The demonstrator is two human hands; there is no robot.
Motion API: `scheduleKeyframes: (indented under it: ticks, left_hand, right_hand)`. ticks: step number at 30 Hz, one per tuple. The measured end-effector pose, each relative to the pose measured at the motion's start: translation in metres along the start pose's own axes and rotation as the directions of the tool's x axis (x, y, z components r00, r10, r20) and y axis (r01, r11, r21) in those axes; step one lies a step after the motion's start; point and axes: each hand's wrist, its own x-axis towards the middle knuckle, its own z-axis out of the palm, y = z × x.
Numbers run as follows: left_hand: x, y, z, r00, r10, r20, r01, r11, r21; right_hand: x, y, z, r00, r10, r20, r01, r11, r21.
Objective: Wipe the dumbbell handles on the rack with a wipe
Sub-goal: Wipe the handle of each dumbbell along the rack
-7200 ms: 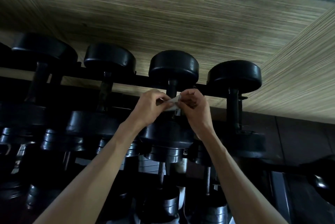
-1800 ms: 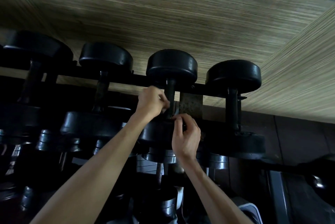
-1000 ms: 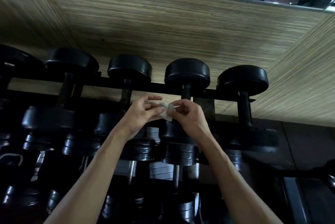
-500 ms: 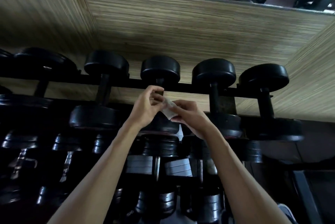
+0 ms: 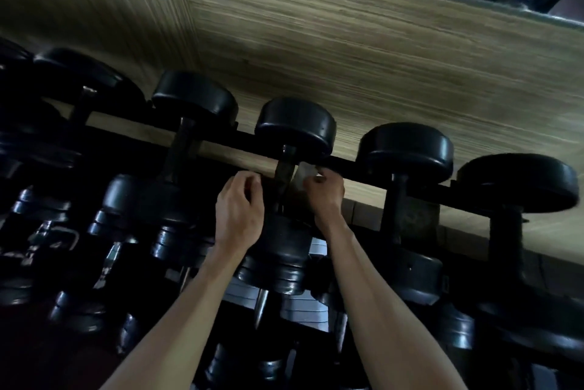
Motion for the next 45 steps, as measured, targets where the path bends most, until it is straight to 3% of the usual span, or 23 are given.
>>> scheduleKeyframes:
  ticks: [2, 5, 10, 17, 26, 30, 37, 45]
  left_hand:
    - [0.001, 0.000, 0.000, 1.000, -0.007, -0.014, 0.007, 1.000, 0.004]
    - [0.000, 0.001, 0.000, 1.000, -0.001, -0.009, 0.001, 1.000, -0.021]
    - [0.000, 0.003, 0.000, 1.000, -0.001, 0.008, 0.001, 0.999, -0.045]
    - [0.001, -0.002, 0.002, 0.999, -0.038, 0.031, 0.040, 0.998, -0.040]
    - [0.001, -0.001, 0.002, 0.999, -0.036, 0.020, 0.036, 0.999, -0.012]
    - [0.000, -0.001, 0.002, 0.999, -0.029, 0.019, 0.029, 1.000, -0.010]
    - [0.001, -0.001, 0.003, 0.998, -0.059, 0.030, 0.060, 0.998, -0.018]
    - [0.000, 0.000, 0.002, 0.997, -0.071, 0.027, 0.071, 0.997, -0.001]
  right_hand:
    - [0.011, -0.001, 0.012, 1.000, 0.021, 0.008, -0.021, 1.000, -0.001]
    - [0.020, -0.001, 0.024, 0.996, 0.059, 0.062, -0.067, 0.987, 0.145]
    - [0.026, 0.002, 0.020, 0.939, 0.192, 0.285, -0.310, 0.830, 0.463]
    - [0.027, 0.006, 0.023, 0.966, 0.186, 0.179, -0.251, 0.840, 0.481]
    - [0.011, 0.014, 0.006, 0.989, -0.048, 0.141, -0.022, 0.889, 0.456]
    - [0.014, 0.006, 0.022, 0.988, 0.013, 0.152, -0.073, 0.917, 0.392]
    - [0.023, -0.011, 0.035, 0.989, 0.144, 0.046, -0.150, 0.907, 0.394]
    - [0.004, 0.005, 0.014, 0.995, -0.095, 0.000, 0.092, 0.959, 0.269]
